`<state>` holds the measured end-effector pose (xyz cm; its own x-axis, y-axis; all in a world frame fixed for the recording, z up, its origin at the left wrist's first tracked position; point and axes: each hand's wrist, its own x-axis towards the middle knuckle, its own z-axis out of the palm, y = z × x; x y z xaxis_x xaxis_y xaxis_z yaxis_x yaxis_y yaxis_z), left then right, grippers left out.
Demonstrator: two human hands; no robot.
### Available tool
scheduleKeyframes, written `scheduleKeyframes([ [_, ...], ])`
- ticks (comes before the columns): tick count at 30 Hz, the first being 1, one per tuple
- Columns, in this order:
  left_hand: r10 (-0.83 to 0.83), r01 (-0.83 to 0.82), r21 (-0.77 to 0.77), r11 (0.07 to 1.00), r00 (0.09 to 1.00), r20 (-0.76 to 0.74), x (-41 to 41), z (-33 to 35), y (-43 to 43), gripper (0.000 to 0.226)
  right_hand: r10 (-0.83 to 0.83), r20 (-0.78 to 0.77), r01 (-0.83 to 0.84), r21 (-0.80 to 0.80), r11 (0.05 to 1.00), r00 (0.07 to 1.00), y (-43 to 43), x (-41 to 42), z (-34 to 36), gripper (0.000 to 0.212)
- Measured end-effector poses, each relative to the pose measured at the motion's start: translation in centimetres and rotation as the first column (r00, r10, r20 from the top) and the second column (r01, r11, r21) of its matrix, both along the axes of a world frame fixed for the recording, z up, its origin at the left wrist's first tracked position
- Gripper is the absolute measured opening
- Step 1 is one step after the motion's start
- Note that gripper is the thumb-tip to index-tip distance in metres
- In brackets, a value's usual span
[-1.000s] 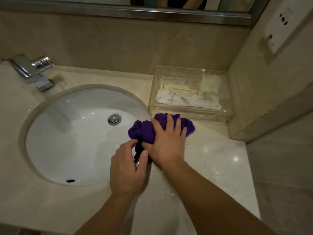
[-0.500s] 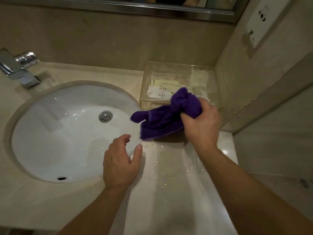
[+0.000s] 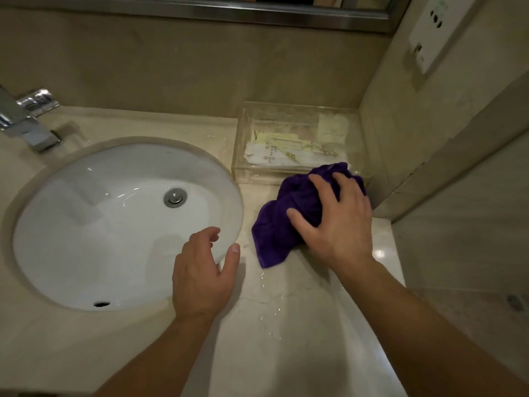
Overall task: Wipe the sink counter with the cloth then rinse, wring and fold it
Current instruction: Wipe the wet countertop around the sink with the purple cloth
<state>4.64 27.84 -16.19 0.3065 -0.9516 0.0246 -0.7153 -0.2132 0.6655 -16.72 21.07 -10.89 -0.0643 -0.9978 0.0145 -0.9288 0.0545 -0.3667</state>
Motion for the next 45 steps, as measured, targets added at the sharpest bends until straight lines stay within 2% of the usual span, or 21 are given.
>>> scheduleKeyframes([
  [4, -0.002, 0.002, 0.000, 1.000, 1.000, -0.002, 0.0, -0.1, 0.0, 0.066, -0.088, 0.052, 0.087, 0.026, 0.996, 0.995, -0.5, 1.8, -2.8, 0.087],
  [8, -0.012, 0.012, 0.002, 1.000, 1.000, 0.014, -0.1, -0.1, -0.1, 0.064, -0.131, 0.017, 0.131, 0.016, 0.991, 0.991, 0.4, 4.2, -3.9, 0.084],
  [15, -0.010, 0.011, -0.022, 1.000, 1.000, 0.018, 0.0, 0.3, -0.1, 0.059, 0.130, -0.076, -0.118, 0.145, 0.982, 0.989, 2.1, 9.7, -2.8, 0.080],
  [18, -0.036, 0.038, -0.023, 0.999, 0.998, 0.053, -0.1, 0.2, -0.1, 0.059, 0.159, -0.116, -0.142, 0.141, 0.980, 0.981, 0.9, 9.0, -2.4, 0.074],
  [22, -0.042, 0.043, -0.015, 0.999, 0.997, 0.066, 0.1, -0.2, 0.0, 0.065, 0.067, -0.143, -0.043, 0.162, 0.986, 0.987, -0.3, 5.3, -1.7, 0.073],
  [27, -0.024, 0.025, -0.014, 1.000, 0.998, 0.050, -0.1, -0.1, 0.2, 0.066, -0.194, -0.116, 0.214, 0.199, 0.956, 0.974, 2.4, -1.3, -1.6, 0.078],
  [31, -0.089, 0.088, 0.014, 0.996, 0.996, 0.013, 0.3, 0.3, 0.3, 0.063, -0.223, -0.133, 0.258, 0.383, 0.887, 0.966, 3.3, -4.5, 1.2, 0.092],
  [33, -0.122, 0.119, 0.041, 0.992, 0.989, 0.085, 1.0, 0.6, 0.2, 0.056, -0.221, -0.190, 0.270, 0.293, 0.917, 0.957, 2.9, -5.2, 2.8, 0.090],
  [35, -0.141, 0.128, 0.070, 0.989, 0.963, 0.228, 1.8, 0.7, 0.5, 0.053, -0.174, -0.137, 0.198, 0.186, 0.962, 0.975, 3.6, -5.5, 2.6, 0.085],
  [38, -0.146, 0.119, 0.100, 0.988, 0.935, 0.324, 2.8, 0.2, 1.5, 0.059, -0.037, -0.073, 0.055, 0.260, 0.964, 0.997, 5.7, -5.2, -0.5, 0.094],
  [42, -0.083, 0.081, 0.019, 0.997, 0.960, 0.267, 3.2, -0.8, 1.9, 0.057, -0.171, -0.068, 0.181, 0.201, 0.963, 0.983, 4.7, -3.3, -2.6, 0.093],
  [45, -0.040, 0.050, -0.048, 0.998, 0.981, 0.192, 3.3, -0.8, 2.0, 0.052, -0.168, -0.082, 0.179, 0.161, 0.971, 0.982, 4.3, -0.8, -3.1, 0.091],
])
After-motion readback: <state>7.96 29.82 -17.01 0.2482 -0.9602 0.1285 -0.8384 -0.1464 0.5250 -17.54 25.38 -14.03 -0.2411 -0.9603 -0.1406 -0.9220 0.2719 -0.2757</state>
